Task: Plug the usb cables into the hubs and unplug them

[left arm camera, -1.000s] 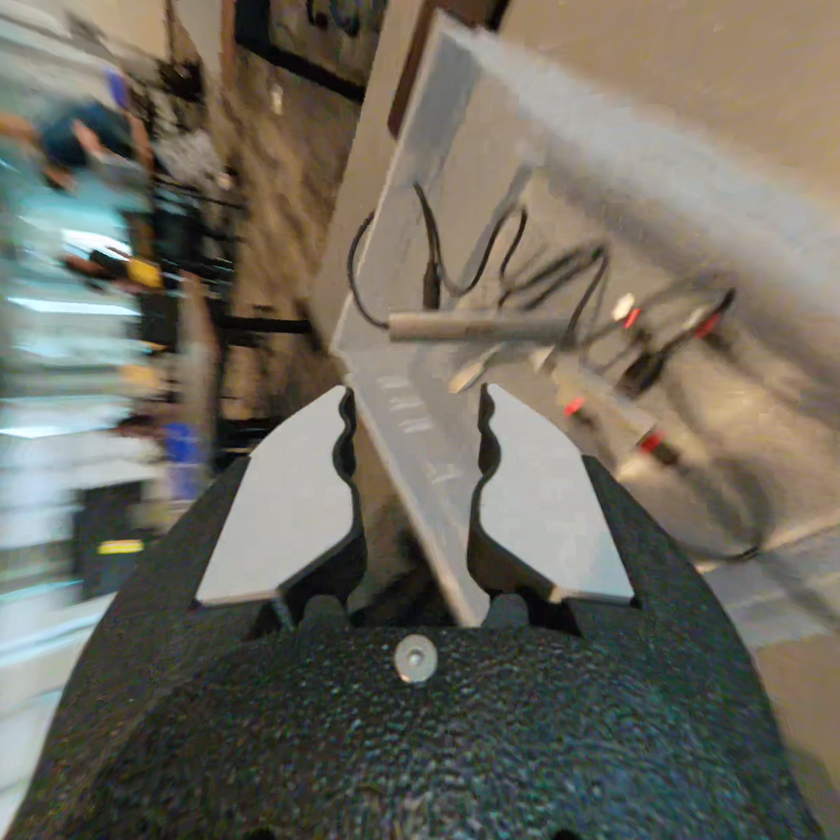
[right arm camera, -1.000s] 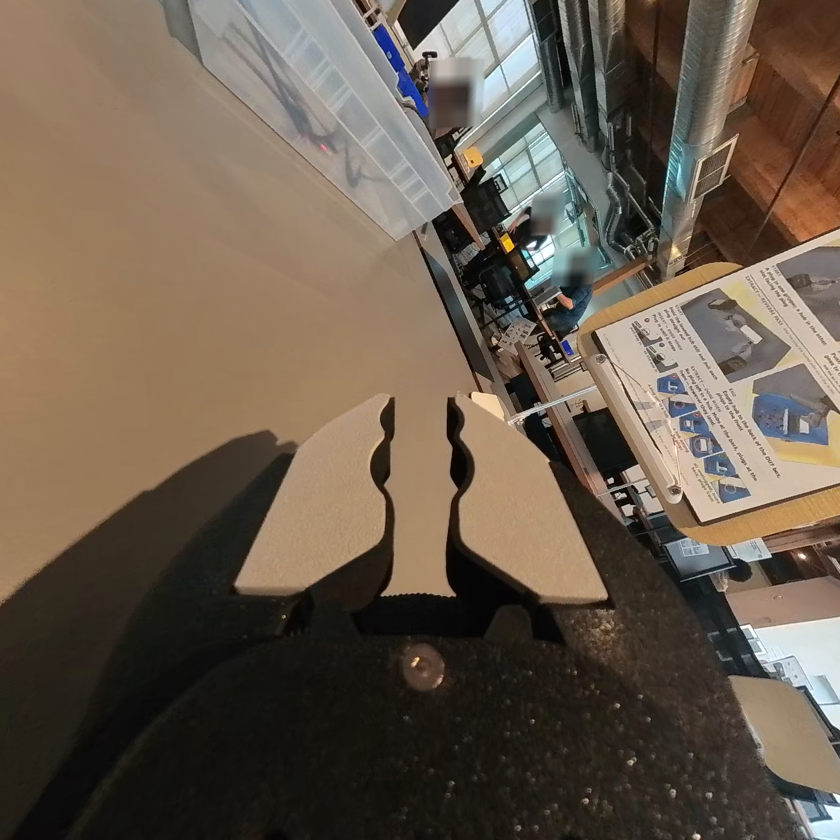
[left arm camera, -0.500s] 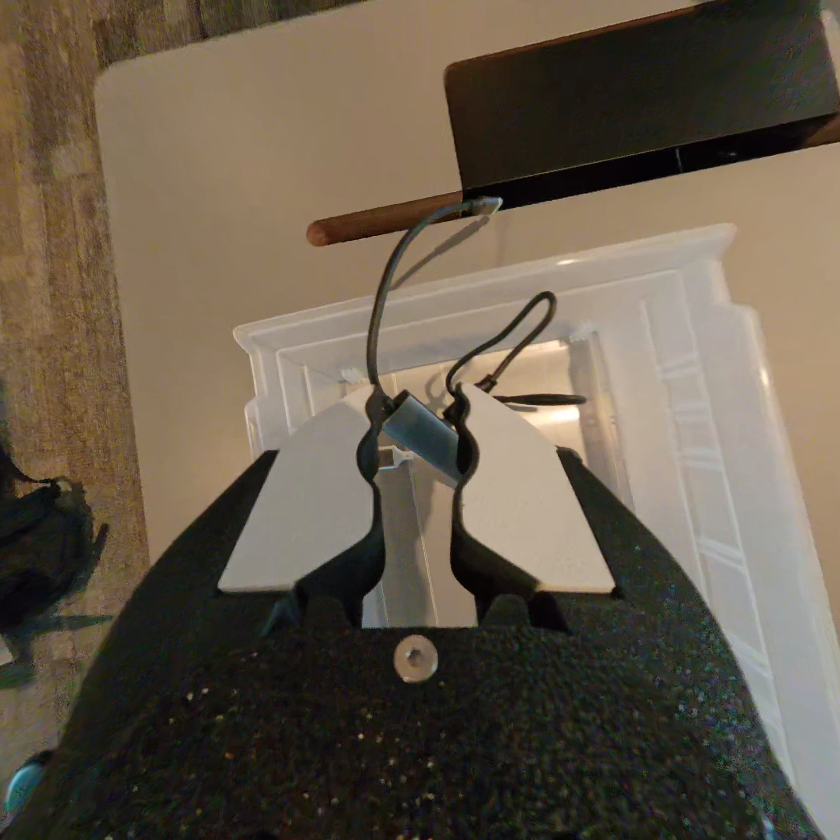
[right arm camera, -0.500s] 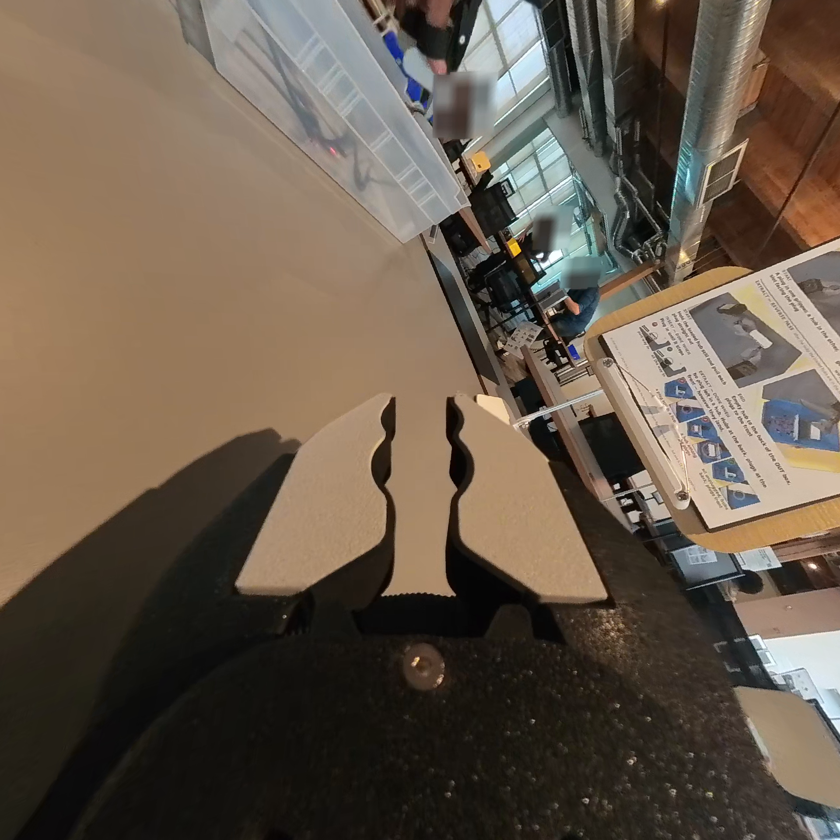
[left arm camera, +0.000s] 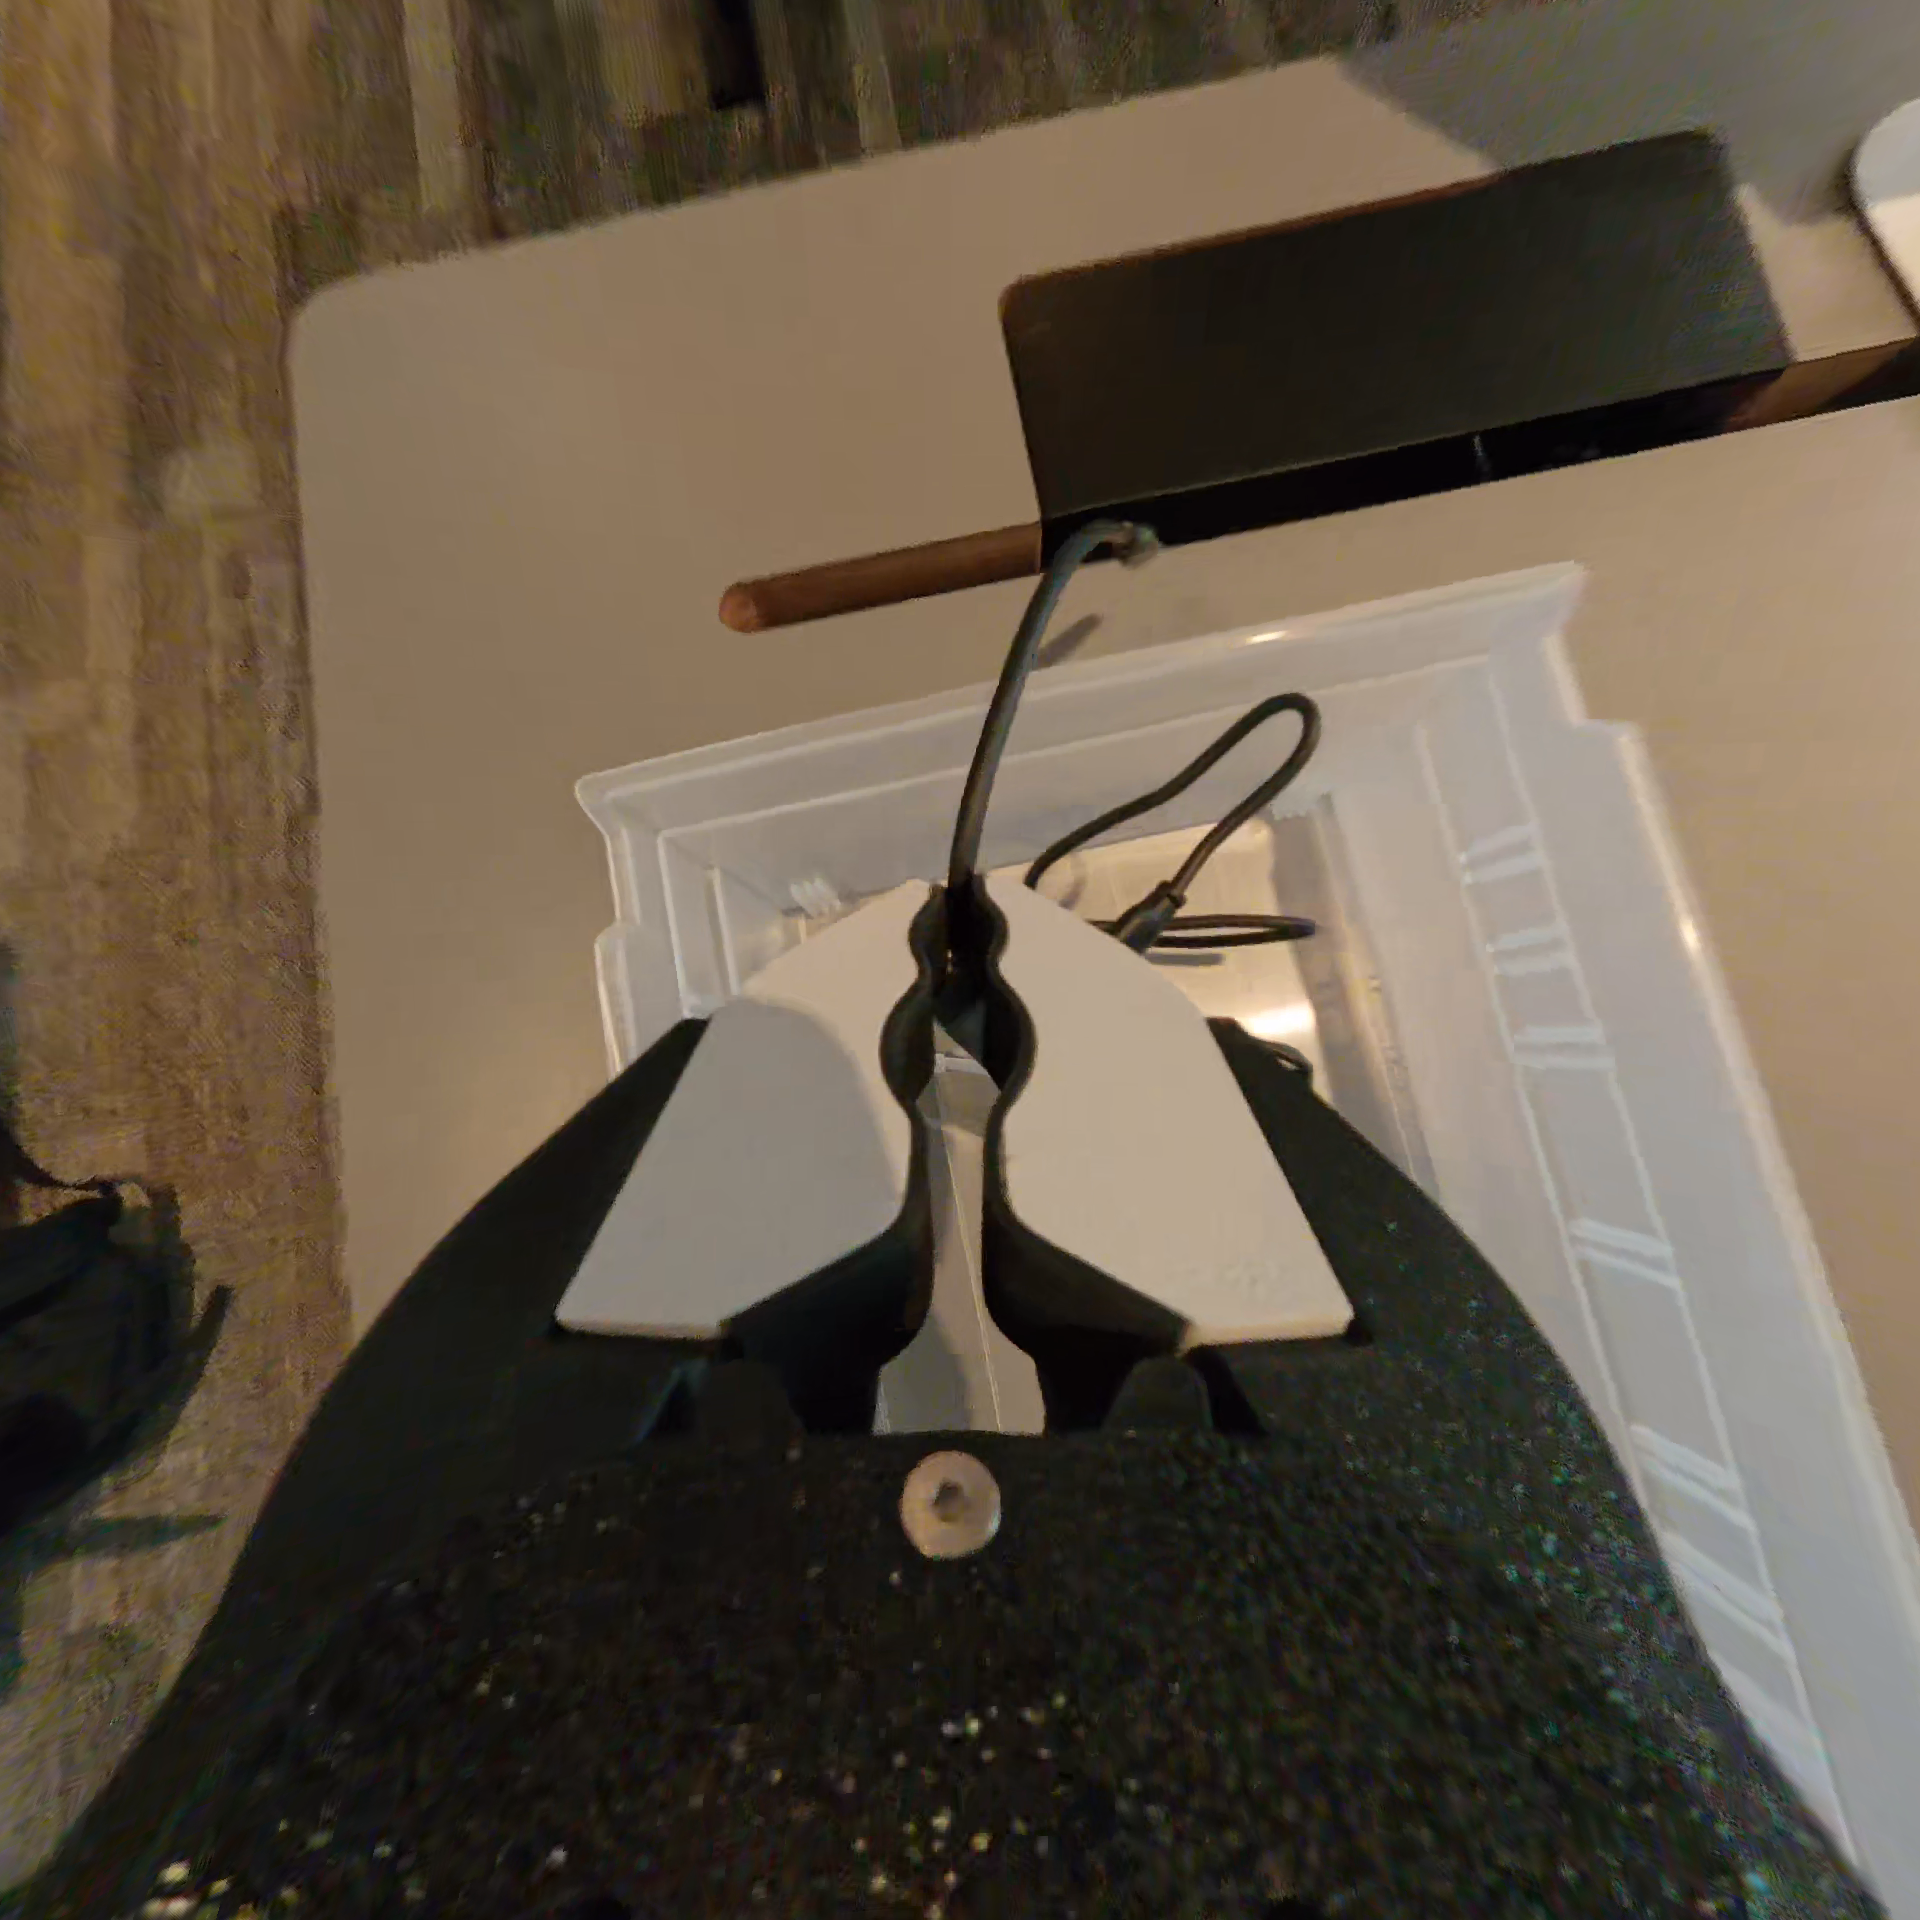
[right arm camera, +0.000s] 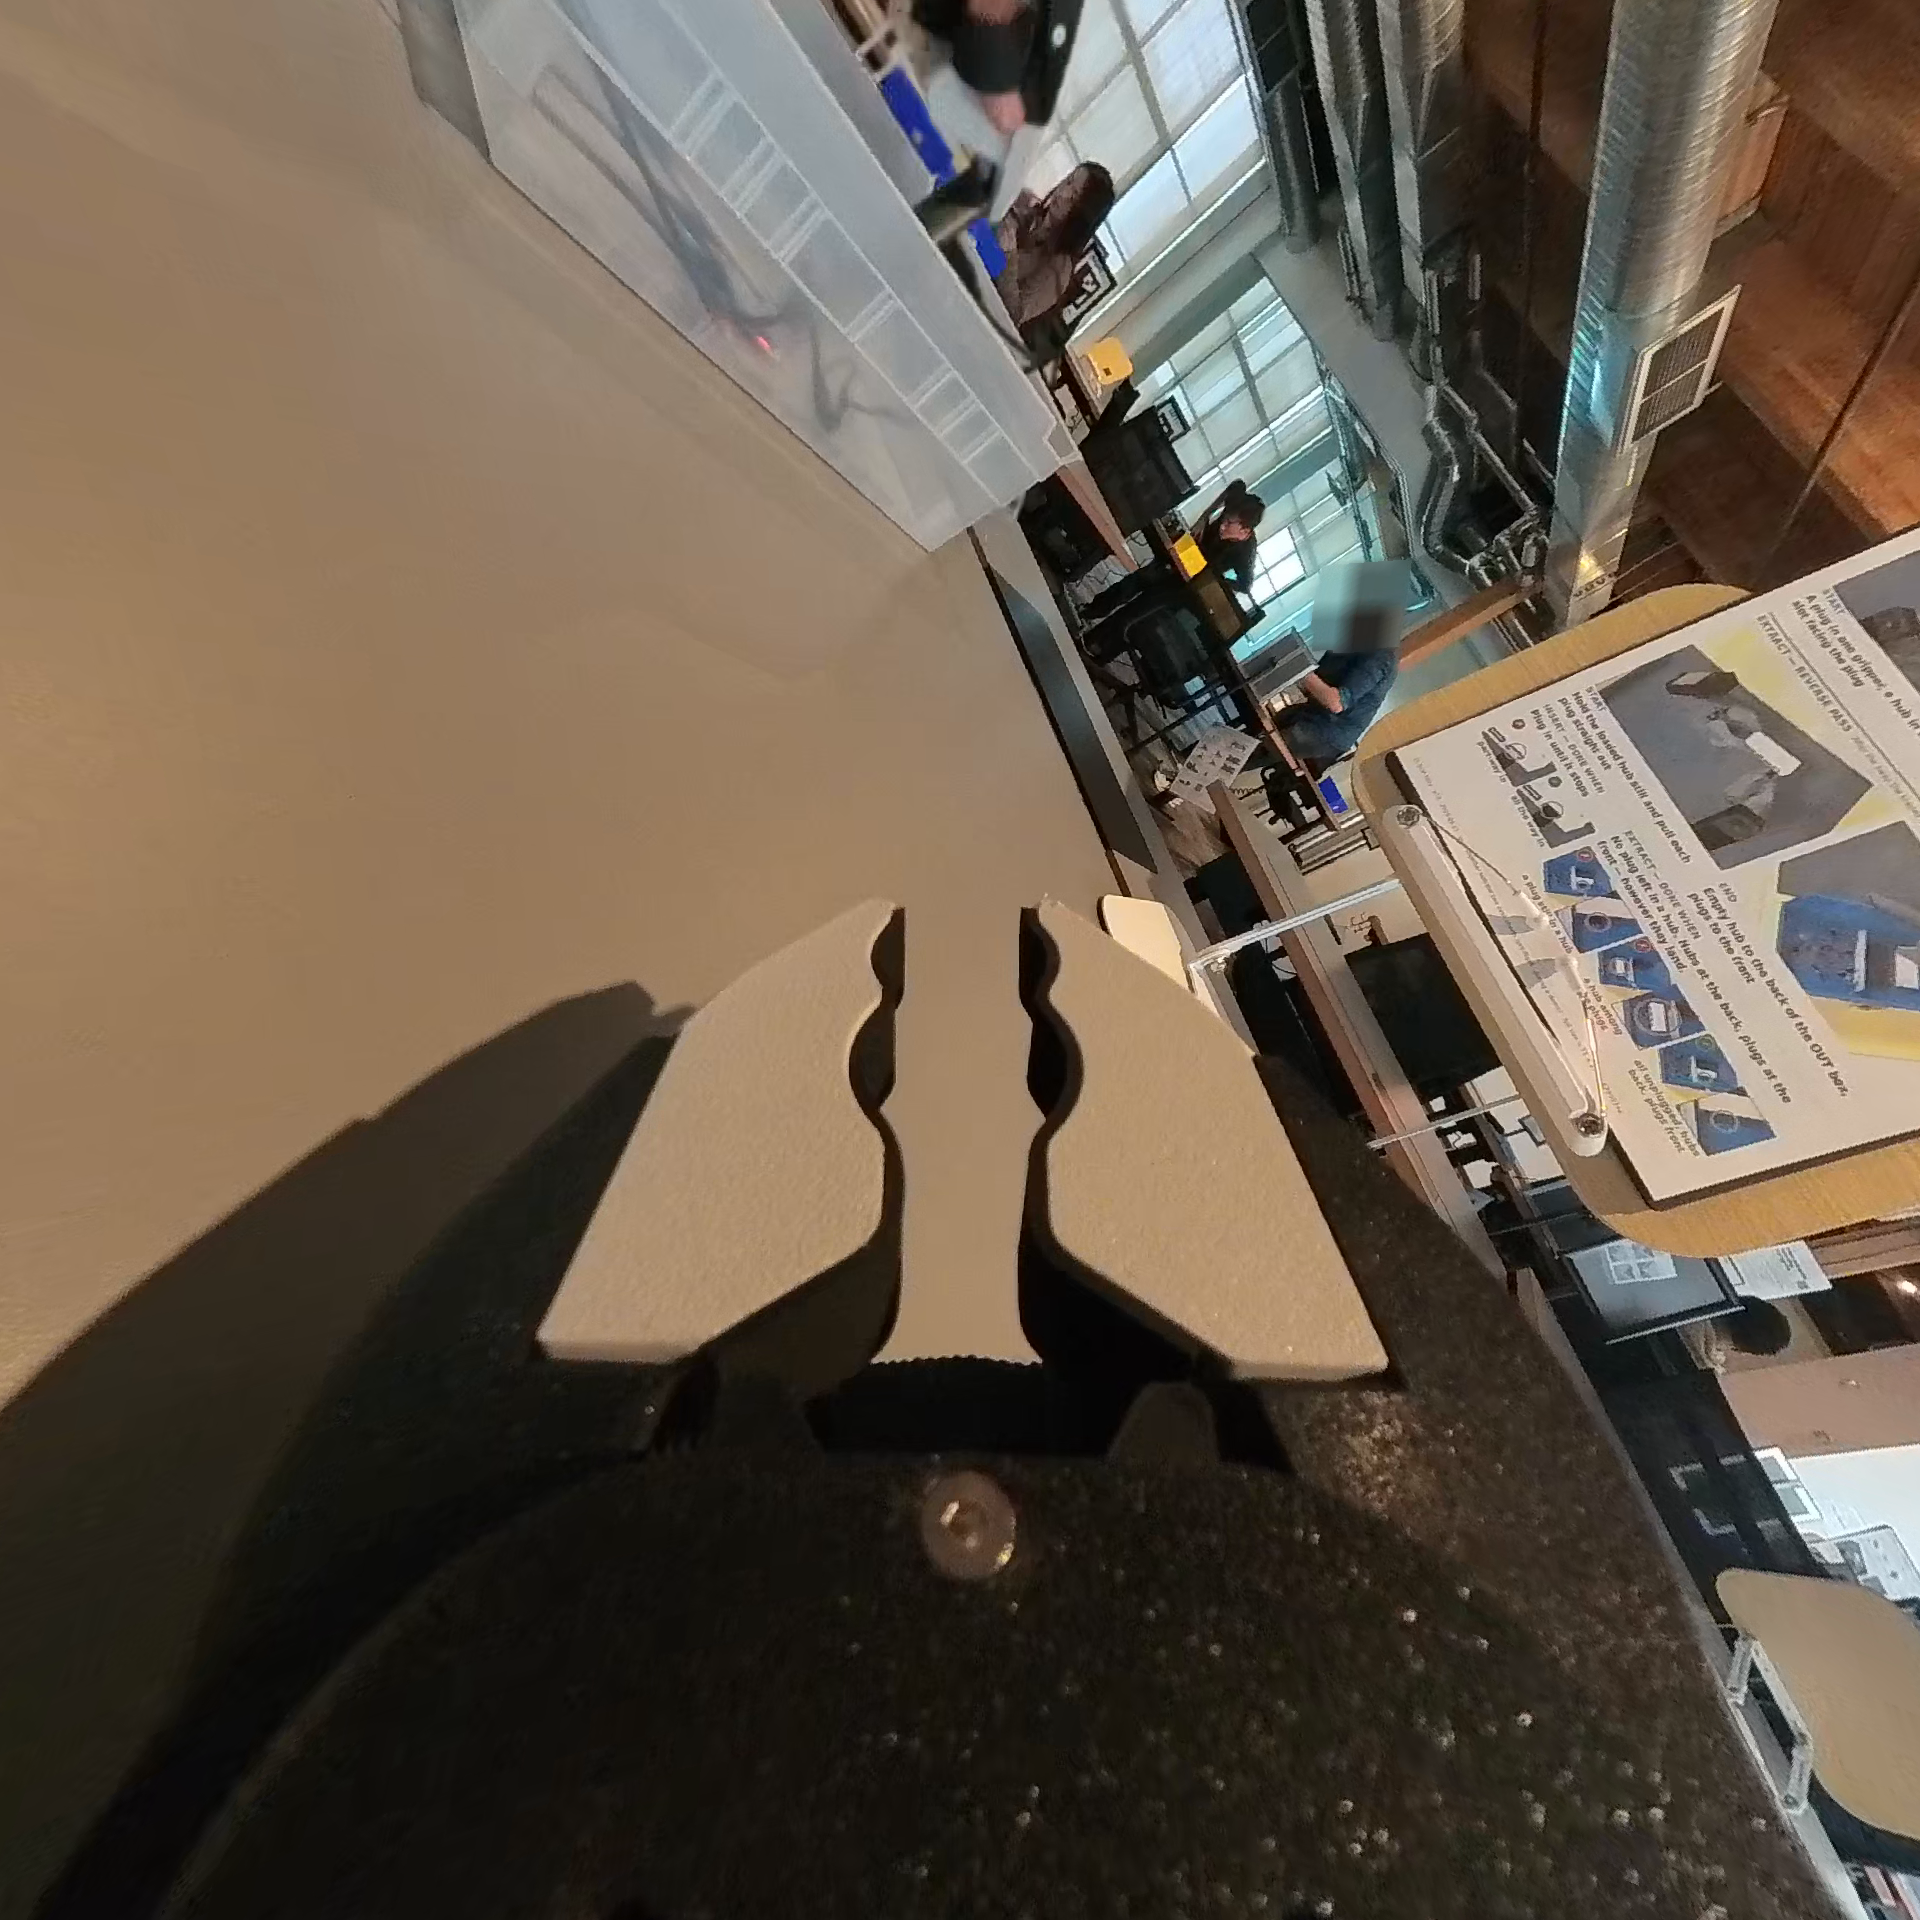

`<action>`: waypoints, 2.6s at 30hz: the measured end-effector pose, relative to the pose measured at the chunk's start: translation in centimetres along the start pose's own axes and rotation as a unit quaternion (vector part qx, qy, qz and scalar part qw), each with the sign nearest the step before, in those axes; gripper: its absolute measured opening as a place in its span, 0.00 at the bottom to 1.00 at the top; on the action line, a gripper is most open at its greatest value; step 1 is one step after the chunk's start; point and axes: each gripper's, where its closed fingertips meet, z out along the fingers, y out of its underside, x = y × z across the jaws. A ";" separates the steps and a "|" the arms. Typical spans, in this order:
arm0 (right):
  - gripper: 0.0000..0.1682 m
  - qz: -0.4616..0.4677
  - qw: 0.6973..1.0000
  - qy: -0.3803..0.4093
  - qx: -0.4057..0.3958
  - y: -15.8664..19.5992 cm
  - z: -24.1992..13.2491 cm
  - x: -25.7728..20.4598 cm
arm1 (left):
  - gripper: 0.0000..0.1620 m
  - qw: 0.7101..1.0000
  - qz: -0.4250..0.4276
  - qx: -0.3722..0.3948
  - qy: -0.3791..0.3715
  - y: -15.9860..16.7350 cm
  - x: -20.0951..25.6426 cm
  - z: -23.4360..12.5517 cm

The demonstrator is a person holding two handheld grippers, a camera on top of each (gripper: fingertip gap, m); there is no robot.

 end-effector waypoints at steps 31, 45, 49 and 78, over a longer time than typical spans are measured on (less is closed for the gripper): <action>0.12 -0.043 0.999 0.010 0.011 -0.8 -0.3 -0.4 | 0.02 0.996 -0.080 -0.024 0.017 8.4 0.2 -4.4; 0.12 -0.029 1.000 0.000 0.012 -0.6 -0.3 -0.4 | 0.23 0.995 0.090 0.017 -0.047 6.1 2.2 -6.6; 0.12 -0.024 1.000 -0.007 0.014 -0.6 -0.2 -0.6 | 0.22 0.993 0.089 0.055 0.049 6.2 8.3 -9.9; 0.08 0.360 0.924 -0.060 0.115 -3.2 -19.7 11.6 | 0.24 0.826 0.228 0.442 0.265 2.6 46.5 -5.2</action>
